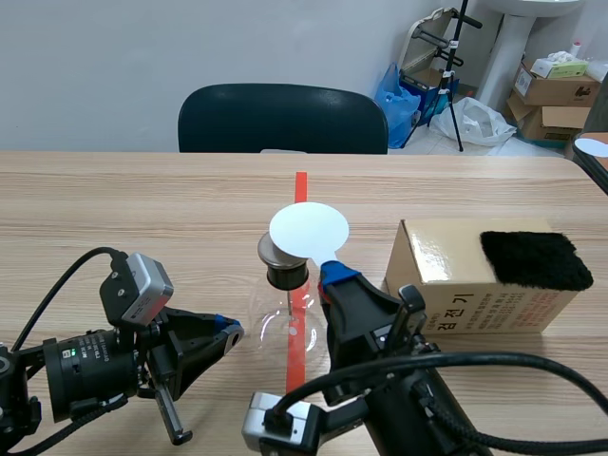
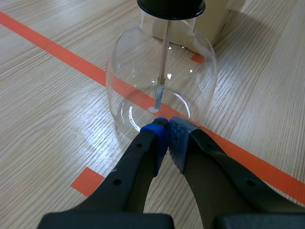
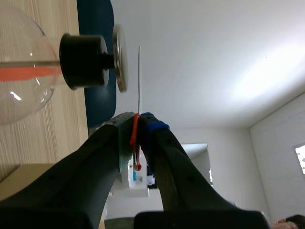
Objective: Do the electroscope experiment
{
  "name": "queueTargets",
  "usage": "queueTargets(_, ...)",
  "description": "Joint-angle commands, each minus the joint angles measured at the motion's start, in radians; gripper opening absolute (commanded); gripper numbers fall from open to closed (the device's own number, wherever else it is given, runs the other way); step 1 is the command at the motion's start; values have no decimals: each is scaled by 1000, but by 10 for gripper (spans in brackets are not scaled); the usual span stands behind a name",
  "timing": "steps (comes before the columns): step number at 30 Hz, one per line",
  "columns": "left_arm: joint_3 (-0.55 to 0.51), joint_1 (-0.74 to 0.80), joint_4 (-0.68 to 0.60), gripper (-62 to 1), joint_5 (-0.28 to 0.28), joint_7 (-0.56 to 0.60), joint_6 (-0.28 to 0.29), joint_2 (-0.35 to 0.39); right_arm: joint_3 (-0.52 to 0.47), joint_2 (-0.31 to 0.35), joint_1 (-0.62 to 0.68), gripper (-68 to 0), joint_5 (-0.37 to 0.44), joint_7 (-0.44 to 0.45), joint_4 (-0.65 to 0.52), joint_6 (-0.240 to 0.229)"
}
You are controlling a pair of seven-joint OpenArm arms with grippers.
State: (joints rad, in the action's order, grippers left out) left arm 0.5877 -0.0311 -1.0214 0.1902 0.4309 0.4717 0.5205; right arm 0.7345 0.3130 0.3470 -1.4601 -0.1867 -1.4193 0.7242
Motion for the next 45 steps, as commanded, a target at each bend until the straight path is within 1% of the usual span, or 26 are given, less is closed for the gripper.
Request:
queueTargets(1,-5,-8,-17,-579,6,14,2,-5,-5,8,-9,-665,-1,-30,-21,59)
queueTargets(11,-5,-8,-17,-579,6,14,2,-5,-5,9,-9,-665,-1,-226,-21,59)
queueTargets(17,-5,-8,-17,-579,6,14,2,-5,-5,9,-9,-665,-1,-309,-21,59)
queueTargets(25,-5,-8,-17,-579,6,14,2,-5,-5,9,-9,-665,-1,-396,-21,59)
queueTargets(37,-5,-8,-17,-579,6,14,2,-5,-5,9,-9,-665,-1,-412,-21,59)
queueTargets(41,-5,-8,-17,-579,6,14,2,-5,-5,8,-9,-665,-1,-372,-21,59)
queueTargets(45,-5,-8,-17,-579,6,14,2,-5,-5,8,-9,-665,-1,-309,-21,59)
